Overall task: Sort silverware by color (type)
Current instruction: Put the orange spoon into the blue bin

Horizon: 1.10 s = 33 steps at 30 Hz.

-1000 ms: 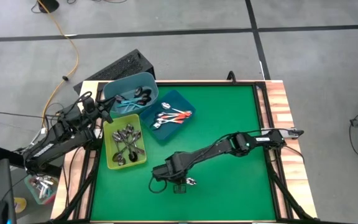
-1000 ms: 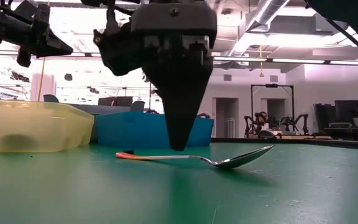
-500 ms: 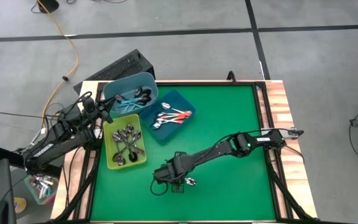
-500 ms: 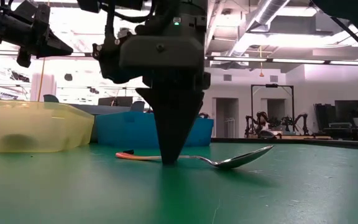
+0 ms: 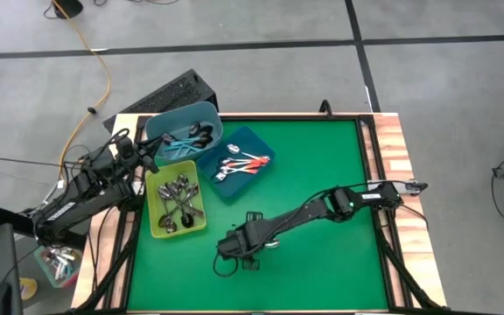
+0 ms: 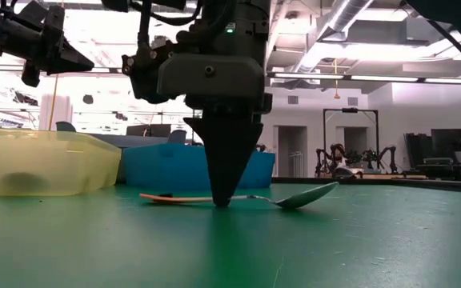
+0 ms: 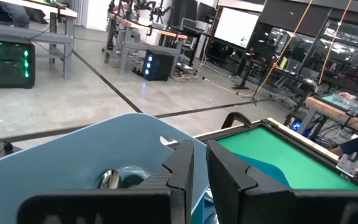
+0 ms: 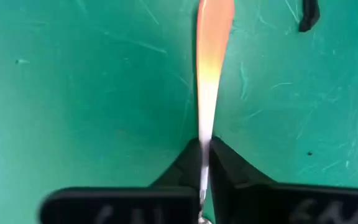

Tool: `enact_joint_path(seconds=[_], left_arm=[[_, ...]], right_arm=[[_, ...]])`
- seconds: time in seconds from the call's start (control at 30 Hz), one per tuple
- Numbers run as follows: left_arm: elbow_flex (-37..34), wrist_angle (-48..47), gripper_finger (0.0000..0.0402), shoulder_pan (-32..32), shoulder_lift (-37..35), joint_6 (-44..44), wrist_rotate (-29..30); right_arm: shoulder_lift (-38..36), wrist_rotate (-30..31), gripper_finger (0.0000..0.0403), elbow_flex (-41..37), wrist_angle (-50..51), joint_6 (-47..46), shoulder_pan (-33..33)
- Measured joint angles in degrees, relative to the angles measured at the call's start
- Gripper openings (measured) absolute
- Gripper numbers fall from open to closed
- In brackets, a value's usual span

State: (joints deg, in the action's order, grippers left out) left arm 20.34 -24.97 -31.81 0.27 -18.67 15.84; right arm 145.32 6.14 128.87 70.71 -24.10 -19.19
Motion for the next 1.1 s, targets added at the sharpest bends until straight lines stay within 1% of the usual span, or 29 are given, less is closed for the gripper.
enact_joint_path(seconds=[0.07, 0.1, 0.3, 0.47, 0.63, 0.73, 0.8, 0.93, 1.1], left_arm=[[0.0, 0.0, 0.0029, 0.0, 0.0, -0.1, 0.0], [0.0, 0.0, 0.0029, 0.0, 0.0, -0.1, 0.0], [0.0, 0.0, 0.0029, 0.0, 0.0, -0.2, 0.0], [0.0, 0.0, 0.0029, 0.0, 0.0, -0.2, 0.0], [0.0, 0.0, 0.0029, 0.0, 0.0, -0.3, 0.0], [0.0, 0.0, 0.0029, 0.0, 0.0, -0.5, 0.0], [0.0, 0.0, 0.0029, 0.0, 0.0, -0.6, 0.0], [0.0, 0.0, 0.0029, 0.0, 0.0, -0.6, 0.0], [0.0, 0.0, 0.0029, 0.0, 0.0, -0.6, 0.0]], right_arm=[[0.0, 0.0, 0.0019, 0.0, -0.2, 0.0, -0.1], [0.0, 0.2, 0.0012, 0.0, -0.2, 0.0, -0.1], [0.0, 1.5, 0.0014, 0.0, -0.4, 0.0, -0.4], [-0.4, 4.5, 0.0006, -0.1, -0.5, 0.6, -0.9], [-2.6, 8.4, 0.0001, -0.4, -0.3, 2.1, -0.7], [-4.8, 9.0, 0.0000, -0.4, -1.0, 3.6, 0.2], [-6.3, 9.6, 0.0000, -0.4, -2.1, 4.9, 0.7], [-8.7, 13.1, 0.0000, -0.3, -6.9, 8.9, 1.8], [-12.5, 18.8, 0.0000, -0.2, -15.8, 19.4, 3.9]])
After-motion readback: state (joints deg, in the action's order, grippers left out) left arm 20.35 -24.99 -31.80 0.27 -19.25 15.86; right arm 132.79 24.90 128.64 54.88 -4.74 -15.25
